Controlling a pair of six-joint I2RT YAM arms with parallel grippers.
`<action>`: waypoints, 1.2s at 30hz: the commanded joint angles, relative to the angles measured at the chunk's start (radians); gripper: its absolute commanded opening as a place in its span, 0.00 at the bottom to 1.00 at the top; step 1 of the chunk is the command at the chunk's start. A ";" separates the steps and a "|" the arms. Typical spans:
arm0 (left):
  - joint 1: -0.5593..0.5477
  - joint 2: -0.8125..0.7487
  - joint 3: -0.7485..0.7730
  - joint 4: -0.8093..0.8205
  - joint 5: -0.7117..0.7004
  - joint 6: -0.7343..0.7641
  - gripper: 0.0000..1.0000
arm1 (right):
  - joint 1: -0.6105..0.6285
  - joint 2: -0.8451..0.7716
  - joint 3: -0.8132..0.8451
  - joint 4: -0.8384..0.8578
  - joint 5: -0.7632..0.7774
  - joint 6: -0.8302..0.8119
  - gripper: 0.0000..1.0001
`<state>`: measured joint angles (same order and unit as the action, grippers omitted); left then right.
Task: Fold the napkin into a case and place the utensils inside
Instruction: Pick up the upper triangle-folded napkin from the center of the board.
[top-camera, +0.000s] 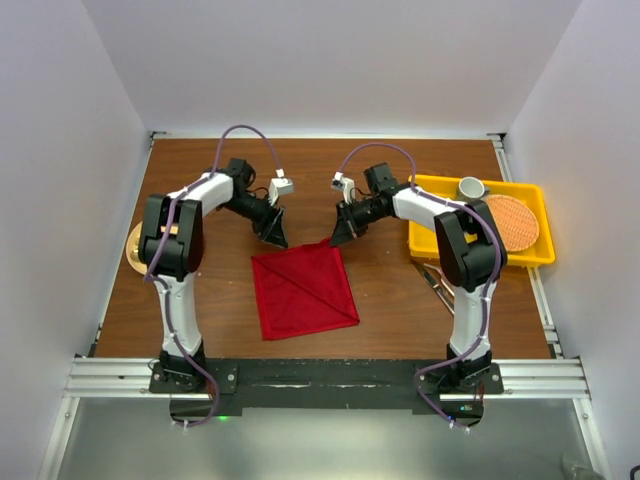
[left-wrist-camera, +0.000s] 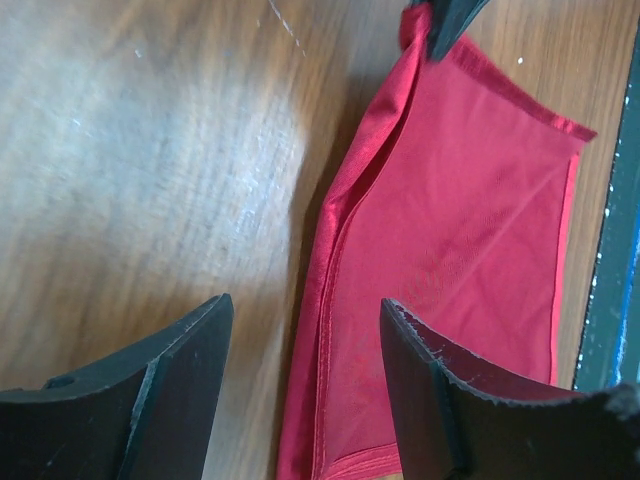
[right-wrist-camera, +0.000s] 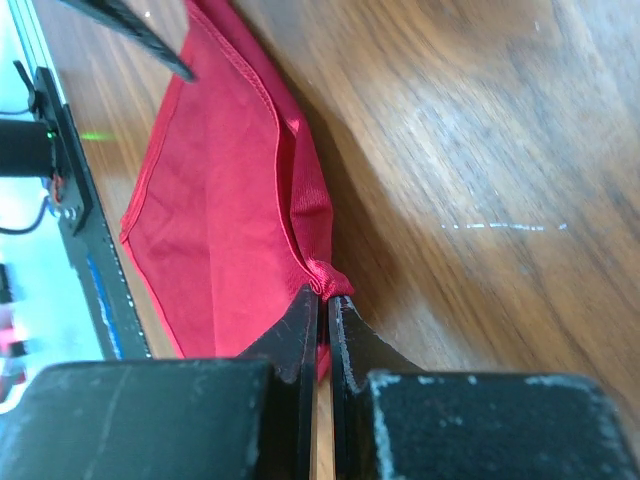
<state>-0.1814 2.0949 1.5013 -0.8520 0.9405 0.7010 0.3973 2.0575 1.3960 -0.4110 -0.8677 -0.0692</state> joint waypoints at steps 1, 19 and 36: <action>0.003 0.014 0.033 -0.022 0.043 0.051 0.66 | -0.002 -0.074 -0.022 0.038 -0.048 -0.103 0.00; 0.023 0.062 -0.027 -0.124 -0.032 0.207 0.60 | 0.003 -0.155 -0.051 0.044 -0.151 -0.156 0.00; 0.086 0.094 -0.016 -0.305 -0.039 0.368 0.28 | 0.003 -0.166 -0.052 0.034 -0.155 -0.155 0.00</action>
<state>-0.1013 2.1750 1.4902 -1.1046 0.9260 0.9920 0.3985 1.9343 1.3449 -0.3954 -0.9905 -0.2035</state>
